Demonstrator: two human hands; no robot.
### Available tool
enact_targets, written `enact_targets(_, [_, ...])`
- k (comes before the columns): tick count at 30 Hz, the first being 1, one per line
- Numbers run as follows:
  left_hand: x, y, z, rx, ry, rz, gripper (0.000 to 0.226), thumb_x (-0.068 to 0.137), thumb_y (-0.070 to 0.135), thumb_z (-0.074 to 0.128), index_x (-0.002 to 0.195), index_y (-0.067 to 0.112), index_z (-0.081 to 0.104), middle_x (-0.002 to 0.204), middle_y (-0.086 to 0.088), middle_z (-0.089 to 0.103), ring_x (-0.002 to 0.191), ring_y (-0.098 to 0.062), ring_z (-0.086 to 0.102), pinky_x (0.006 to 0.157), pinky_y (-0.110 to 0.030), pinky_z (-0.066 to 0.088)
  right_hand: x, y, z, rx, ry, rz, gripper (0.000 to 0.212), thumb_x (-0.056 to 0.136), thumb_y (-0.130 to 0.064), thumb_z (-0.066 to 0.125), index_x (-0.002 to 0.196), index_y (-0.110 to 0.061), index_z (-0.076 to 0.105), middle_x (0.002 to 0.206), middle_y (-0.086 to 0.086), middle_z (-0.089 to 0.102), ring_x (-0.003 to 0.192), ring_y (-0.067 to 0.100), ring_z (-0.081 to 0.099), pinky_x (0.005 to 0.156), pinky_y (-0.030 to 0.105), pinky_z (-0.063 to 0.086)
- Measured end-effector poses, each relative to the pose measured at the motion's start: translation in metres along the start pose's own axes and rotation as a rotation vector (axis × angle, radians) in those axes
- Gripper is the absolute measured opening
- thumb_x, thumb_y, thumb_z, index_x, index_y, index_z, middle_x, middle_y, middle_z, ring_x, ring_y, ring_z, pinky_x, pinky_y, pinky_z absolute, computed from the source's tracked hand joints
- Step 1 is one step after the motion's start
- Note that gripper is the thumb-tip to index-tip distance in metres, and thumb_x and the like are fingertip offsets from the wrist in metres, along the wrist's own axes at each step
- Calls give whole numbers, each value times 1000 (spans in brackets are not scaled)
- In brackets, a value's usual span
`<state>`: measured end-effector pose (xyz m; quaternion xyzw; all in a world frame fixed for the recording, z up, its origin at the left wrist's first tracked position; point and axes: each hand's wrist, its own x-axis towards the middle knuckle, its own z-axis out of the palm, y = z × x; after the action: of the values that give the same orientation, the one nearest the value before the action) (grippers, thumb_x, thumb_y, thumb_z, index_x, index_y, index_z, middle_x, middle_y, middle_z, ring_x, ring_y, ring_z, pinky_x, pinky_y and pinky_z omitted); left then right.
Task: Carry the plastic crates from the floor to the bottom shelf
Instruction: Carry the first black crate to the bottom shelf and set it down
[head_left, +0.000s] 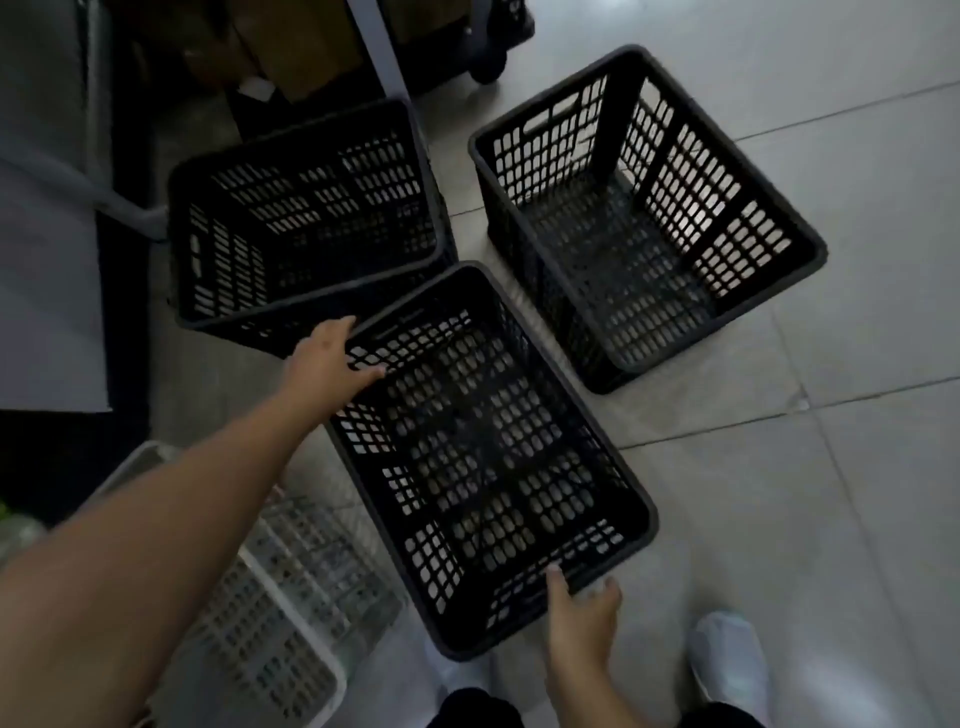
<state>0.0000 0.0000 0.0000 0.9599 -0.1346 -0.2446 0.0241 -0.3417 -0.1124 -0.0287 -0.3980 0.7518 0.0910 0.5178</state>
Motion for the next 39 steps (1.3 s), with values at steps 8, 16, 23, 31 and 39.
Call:
enact_targets(8, [100, -13, 70, 39, -51, -111, 83, 79, 58, 68, 147, 24, 35, 146, -12, 46, 127, -37, 48, 101, -49, 41, 64, 16, 56, 236, 180, 299, 15, 95, -10, 53, 109, -6, 47, 104, 20, 63, 79, 34, 61, 71, 39, 49])
enact_targets(16, [81, -27, 57, -227, -28, -174, 19, 92, 42, 59, 104, 28, 52, 107, -14, 65, 98, -40, 63, 93, -56, 48, 56, 13, 9, 270, 169, 129, 15, 95, -3, 40, 98, -14, 50, 86, 9, 60, 72, 22, 62, 71, 41, 50])
enact_targets(23, [-28, -37, -12, -345, -10, -253, 33, 95, 38, 59, 116, 14, 66, 100, -13, 68, 74, -23, 56, 65, -30, 41, 9, -36, -91, 118, 55, -111, 20, 89, -5, 41, 90, -20, 54, 73, 5, 61, 64, 21, 61, 62, 39, 51])
enact_targets(31, [-222, -15, -130, -578, 44, -404, 32, 97, 29, 60, 119, 7, 65, 103, -16, 70, 94, -33, 66, 78, -38, 51, -92, -163, -231, -198, 12, -466, 15, 87, -20, 47, 79, -29, 56, 75, 3, 67, 60, 21, 65, 62, 44, 56])
enact_targets(39, [-451, 12, -215, -913, 270, -634, 31, 94, 26, 62, 70, 6, 61, 72, -15, 66, 86, -42, 66, 80, -43, 50, -238, -280, -329, -614, -146, -975, 17, 81, -37, 44, 81, -25, 56, 83, 7, 68, 78, 35, 67, 74, 55, 57])
